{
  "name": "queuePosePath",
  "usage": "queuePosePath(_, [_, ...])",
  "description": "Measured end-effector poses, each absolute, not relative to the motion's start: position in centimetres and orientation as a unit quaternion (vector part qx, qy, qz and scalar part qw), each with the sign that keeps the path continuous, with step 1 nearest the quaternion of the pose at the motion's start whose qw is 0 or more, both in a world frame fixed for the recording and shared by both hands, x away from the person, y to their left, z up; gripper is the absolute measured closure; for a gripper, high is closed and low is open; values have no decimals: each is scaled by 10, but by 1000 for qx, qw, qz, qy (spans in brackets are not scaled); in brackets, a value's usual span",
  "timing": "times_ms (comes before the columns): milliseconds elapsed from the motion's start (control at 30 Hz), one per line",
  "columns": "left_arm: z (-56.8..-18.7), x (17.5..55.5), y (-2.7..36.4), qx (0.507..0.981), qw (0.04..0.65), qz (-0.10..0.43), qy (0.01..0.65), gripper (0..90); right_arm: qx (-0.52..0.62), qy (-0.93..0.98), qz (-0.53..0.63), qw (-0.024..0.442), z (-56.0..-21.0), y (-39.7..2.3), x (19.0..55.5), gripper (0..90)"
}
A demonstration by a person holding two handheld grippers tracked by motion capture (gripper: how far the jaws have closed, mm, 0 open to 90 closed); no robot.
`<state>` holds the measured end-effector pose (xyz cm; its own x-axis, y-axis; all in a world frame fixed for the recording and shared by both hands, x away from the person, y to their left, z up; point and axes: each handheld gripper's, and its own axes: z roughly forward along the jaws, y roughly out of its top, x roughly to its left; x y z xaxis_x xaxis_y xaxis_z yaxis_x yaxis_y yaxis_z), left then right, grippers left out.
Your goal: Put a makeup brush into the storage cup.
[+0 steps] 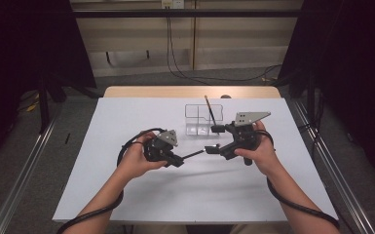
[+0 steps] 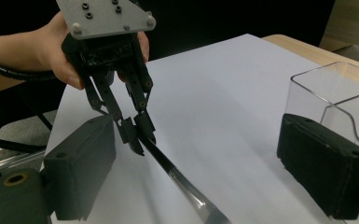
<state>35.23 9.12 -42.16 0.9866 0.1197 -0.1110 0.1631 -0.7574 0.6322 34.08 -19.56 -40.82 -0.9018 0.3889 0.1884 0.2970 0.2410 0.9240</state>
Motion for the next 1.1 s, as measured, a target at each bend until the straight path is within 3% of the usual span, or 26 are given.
queuePosePath(1100, [-431, 353, 102, 859, 491, -66, 131, 841, 223, 760, 609, 45, -407, -197, 341, 142])
